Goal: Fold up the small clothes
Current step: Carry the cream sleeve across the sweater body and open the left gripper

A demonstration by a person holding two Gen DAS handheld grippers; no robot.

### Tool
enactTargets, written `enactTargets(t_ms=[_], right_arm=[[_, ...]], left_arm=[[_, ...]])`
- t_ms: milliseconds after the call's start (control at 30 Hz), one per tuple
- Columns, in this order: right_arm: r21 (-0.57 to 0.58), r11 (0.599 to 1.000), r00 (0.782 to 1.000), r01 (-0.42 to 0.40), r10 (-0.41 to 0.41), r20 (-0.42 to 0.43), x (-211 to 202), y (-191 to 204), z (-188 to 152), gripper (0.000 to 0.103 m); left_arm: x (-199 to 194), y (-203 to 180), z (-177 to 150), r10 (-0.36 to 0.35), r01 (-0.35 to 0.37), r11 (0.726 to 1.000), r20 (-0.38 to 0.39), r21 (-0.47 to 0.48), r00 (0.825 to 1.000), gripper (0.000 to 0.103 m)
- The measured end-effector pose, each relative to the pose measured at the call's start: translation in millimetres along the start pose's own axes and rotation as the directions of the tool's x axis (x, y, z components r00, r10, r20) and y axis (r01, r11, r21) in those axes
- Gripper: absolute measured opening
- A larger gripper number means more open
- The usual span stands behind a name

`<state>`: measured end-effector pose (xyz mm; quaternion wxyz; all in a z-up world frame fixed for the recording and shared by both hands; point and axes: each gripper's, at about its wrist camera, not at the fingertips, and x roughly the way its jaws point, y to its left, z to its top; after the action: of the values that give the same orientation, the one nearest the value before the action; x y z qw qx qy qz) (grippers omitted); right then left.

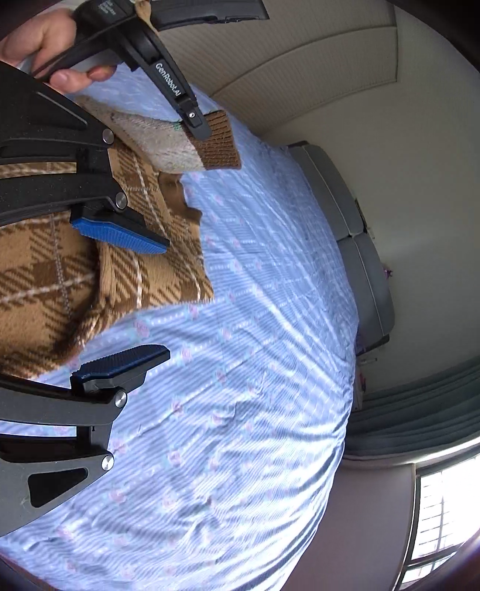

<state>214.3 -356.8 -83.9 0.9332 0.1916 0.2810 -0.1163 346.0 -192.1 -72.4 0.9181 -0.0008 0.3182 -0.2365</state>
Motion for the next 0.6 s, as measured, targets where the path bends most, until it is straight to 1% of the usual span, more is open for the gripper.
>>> enactTargets(t_ms=[133,267,400,500,567,600], right_arm=[[0.015,1.0,1.0,0.02,-0.02,-0.011,2.5,-20.9,-0.7,0.053],[0.03,0.999,0.999,0.026,-0.025,-0.022,6.2,-34.3,-3.8,0.053],[0.044,0.999,0.999,0.028,-0.027,-0.034,11.3,-41.9,-7.4,0.053],[0.047,0.998,0.999,0.028,-0.027,-0.039,12.7,-44.7,-11.9,0.053],[0.044,0.999,0.999,0.029,-0.027,-0.046,14.8,-44.5,-13.6,0.053],[0.043,0.999,0.998,0.03,-0.028,-0.048,15.3,-44.5,-14.0,0.053]], left_arm=[[26.1,-21.8,-13.2,-0.008,0.009,1.0,-0.048,0.029,0.999,0.01],[41.6,-34.9,-22.9,-0.004,0.009,0.999,-0.081,0.051,0.997,0.01],[50.4,-38.0,-32.6,-0.007,0.014,0.998,-0.107,0.064,0.994,0.01],[59.7,-41.2,-41.5,-0.001,0.013,0.997,-0.144,0.08,0.99,0.011],[64.3,-43.2,-47.8,0.016,-0.002,0.996,-0.166,0.086,0.986,0.017],[66.1,-43.7,-50.1,0.025,-0.009,0.996,-0.173,0.091,0.985,0.028]])
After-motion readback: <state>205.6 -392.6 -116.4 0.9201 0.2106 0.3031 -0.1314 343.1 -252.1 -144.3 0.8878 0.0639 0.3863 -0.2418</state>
